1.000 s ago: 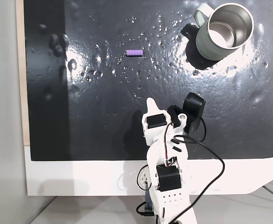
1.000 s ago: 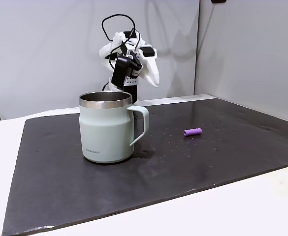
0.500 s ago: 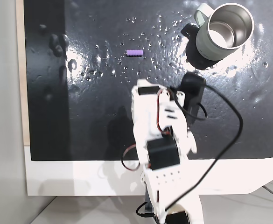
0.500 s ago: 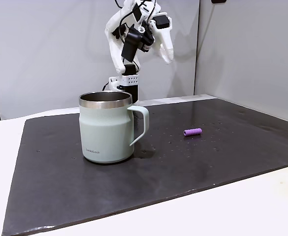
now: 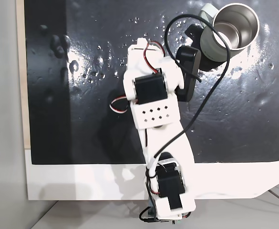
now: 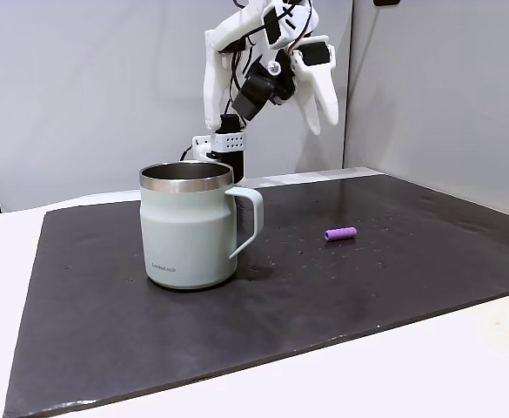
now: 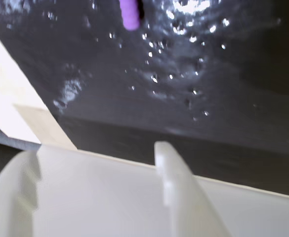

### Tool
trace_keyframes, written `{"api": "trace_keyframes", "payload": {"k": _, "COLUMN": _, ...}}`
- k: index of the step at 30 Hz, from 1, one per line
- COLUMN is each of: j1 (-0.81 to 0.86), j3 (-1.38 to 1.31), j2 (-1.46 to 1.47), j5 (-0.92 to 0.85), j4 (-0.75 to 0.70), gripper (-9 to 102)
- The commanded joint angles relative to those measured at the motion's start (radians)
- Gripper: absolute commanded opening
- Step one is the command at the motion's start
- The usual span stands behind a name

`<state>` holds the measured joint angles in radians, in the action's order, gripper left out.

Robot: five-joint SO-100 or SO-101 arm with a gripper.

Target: Grasp a pengrip and put it in the cup.

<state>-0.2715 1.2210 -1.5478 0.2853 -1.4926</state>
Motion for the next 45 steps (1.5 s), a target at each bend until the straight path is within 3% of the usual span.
{"api": "trace_keyframes", "payload": {"k": 1, "j1": 0.032, "j3": -0.156, "j2": 0.094, "j5": 0.011, "j4": 0.002, "gripper": 24}}
{"api": "trace_keyframes", "payload": {"k": 19, "j1": 0.034, "j3": -0.476, "j2": 0.618, "j5": -0.003, "j4": 0.011, "gripper": 21}}
{"api": "trace_keyframes", "payload": {"k": 36, "j1": 0.035, "j3": -0.69, "j2": 0.887, "j5": -0.031, "j4": 0.011, "gripper": 18}}
{"api": "trace_keyframes", "payload": {"k": 45, "j1": 0.049, "j3": -0.698, "j2": 0.9, "j5": -0.041, "j4": -0.005, "gripper": 0}}
